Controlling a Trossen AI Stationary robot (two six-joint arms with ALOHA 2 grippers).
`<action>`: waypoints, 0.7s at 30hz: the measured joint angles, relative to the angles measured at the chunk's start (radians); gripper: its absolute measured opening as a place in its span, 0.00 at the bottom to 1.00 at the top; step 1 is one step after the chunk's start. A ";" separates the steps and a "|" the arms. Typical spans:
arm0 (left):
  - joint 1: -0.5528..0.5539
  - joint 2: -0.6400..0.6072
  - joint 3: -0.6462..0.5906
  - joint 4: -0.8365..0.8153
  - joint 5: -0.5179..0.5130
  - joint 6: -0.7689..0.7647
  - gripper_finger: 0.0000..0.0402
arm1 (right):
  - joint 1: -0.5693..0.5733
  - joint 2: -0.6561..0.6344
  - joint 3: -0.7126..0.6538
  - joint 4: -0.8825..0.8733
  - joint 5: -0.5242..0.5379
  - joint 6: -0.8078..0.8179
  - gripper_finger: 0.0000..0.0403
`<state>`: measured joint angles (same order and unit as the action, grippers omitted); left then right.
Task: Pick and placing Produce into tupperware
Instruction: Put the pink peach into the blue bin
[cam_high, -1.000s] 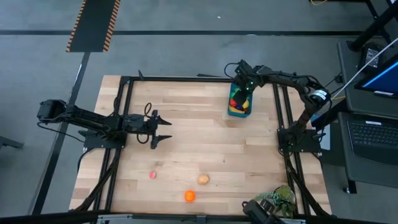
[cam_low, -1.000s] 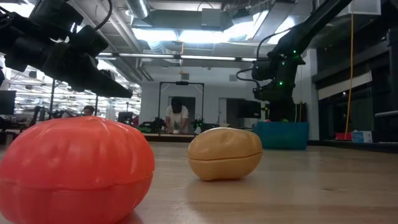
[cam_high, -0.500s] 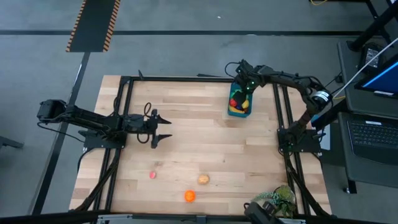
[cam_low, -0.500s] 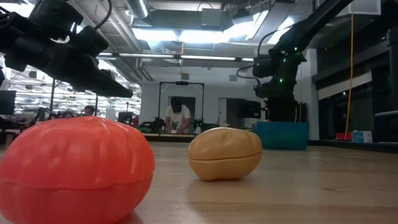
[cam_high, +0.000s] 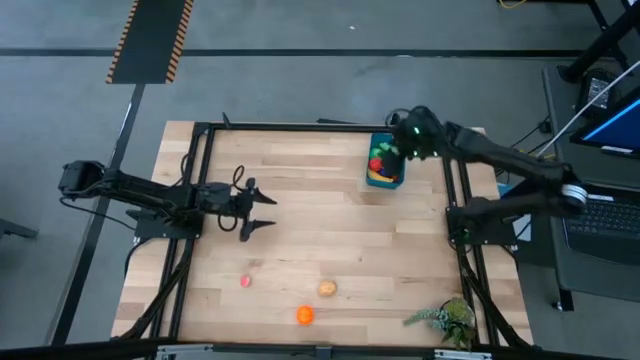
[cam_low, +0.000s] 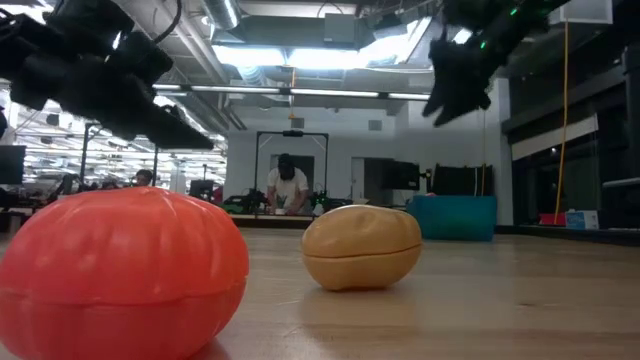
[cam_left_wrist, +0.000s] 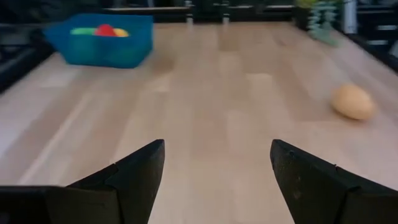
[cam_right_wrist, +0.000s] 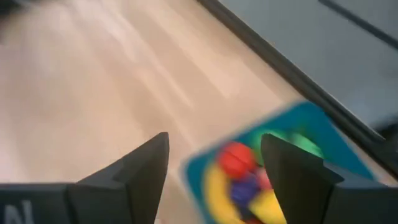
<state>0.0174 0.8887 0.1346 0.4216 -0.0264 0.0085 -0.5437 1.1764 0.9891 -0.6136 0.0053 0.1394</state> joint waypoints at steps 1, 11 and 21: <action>-0.002 -0.008 0.016 -0.034 0.016 -0.003 0.71 | 0.035 -0.028 -0.024 0.036 0.000 0.019 0.63; -0.175 -0.032 0.347 -0.788 -0.028 -0.103 0.71 | 0.353 -0.123 -0.179 0.377 0.001 0.077 0.63; -0.523 0.046 0.479 -1.043 -0.172 -0.476 0.71 | 0.660 -0.117 -0.217 0.488 0.177 0.087 0.63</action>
<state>-0.5059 0.9351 0.6136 -0.6212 -0.1982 -0.4676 0.1162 1.0595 0.7721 -0.1259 0.1820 0.2261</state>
